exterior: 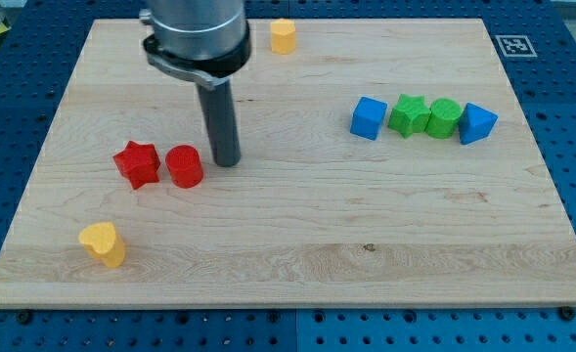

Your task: Point at the yellow heart

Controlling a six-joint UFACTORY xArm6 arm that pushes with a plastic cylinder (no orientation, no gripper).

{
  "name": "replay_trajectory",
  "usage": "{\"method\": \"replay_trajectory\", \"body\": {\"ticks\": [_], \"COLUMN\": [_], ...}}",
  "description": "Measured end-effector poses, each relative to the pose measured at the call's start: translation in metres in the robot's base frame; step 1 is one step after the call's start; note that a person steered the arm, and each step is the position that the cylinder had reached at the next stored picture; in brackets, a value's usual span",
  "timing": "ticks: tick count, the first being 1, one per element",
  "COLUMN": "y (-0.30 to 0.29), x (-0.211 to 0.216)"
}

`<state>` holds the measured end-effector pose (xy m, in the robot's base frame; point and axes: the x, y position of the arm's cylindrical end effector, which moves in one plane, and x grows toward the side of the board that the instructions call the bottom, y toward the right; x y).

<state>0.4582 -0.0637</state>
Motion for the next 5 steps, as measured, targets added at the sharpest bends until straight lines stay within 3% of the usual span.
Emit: {"method": "replay_trajectory", "body": {"ticks": [1,3,5], "y": [0.041,0.047,0.045], "x": [0.012,0.033,0.146]}}
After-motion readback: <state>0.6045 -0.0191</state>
